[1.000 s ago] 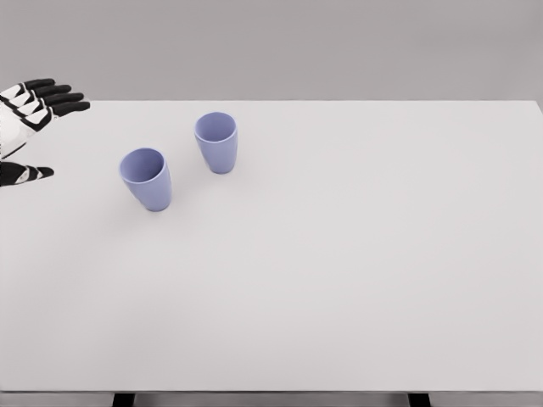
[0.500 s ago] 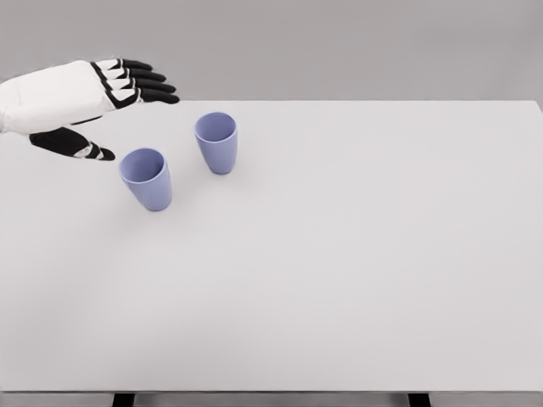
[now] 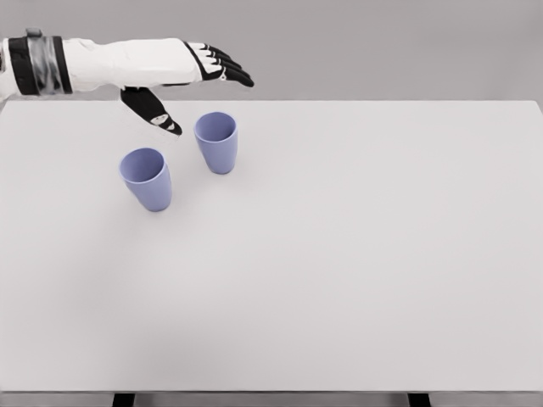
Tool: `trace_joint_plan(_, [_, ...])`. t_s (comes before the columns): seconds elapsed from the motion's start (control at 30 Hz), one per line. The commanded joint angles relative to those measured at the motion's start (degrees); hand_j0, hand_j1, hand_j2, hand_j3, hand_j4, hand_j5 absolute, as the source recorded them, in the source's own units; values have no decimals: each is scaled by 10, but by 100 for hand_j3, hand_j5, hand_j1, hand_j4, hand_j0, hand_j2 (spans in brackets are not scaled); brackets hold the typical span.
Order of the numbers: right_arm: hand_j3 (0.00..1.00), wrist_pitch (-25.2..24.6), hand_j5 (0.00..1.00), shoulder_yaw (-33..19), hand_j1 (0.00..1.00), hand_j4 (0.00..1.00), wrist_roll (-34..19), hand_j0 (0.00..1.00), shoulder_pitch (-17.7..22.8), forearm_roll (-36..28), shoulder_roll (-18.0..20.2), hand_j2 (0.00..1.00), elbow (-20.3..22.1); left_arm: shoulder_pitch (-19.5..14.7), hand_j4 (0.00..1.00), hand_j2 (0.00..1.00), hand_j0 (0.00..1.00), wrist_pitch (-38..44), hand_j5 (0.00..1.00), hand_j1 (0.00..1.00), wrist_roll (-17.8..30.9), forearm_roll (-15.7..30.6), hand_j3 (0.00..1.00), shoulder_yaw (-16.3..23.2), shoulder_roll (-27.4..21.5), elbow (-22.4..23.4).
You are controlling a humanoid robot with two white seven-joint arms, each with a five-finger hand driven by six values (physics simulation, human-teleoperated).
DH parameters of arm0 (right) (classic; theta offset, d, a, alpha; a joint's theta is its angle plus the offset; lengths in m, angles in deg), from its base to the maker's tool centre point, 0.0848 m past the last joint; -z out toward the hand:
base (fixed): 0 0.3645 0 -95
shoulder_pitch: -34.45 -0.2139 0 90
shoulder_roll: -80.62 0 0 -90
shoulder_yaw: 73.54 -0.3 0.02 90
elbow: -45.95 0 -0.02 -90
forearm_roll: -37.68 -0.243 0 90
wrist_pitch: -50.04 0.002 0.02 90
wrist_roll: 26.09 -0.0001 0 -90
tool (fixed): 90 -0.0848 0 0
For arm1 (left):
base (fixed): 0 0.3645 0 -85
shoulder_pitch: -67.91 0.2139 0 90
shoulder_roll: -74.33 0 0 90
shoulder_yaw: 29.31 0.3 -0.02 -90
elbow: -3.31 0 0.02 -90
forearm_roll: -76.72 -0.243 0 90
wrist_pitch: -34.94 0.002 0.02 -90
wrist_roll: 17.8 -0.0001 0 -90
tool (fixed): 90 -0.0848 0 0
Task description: Place the right cup on the left cup with left arm
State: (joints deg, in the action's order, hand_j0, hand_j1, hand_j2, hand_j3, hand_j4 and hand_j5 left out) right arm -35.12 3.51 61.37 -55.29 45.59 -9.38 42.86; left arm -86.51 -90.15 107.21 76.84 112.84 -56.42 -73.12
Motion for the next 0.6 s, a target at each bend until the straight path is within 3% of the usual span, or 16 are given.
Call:
trace_joint_plan(0.0, [100,0,100,0,100,100,0,100,0,0,0,100,0,-4,100,100,100,1,100,100,0,10,100,52,33,53])
trace_joint_plan(0.13, [100,0,100,0,100,100,0,100,0,0,0,100,-1,-29,100,100,100,1,100,100,0,12,100,89,64,95])
trace_joint_plan(0.27, [100,0,100,0,100,100,0,100,0,0,0,100,-1,-64,100,100,100,1,100,100,0,14,100,121,74,103])
trace_joint_plan(0.43, [100,0,100,-1,100,100,0,100,0,0,0,100,0,-154,100,100,100,19,100,100,0,88,100,263,74,105])
trace_joint_plan(0.57, [100,0,100,0,100,100,0,100,0,0,0,100,-1,-164,100,100,100,20,100,100,0,93,100,286,74,105])
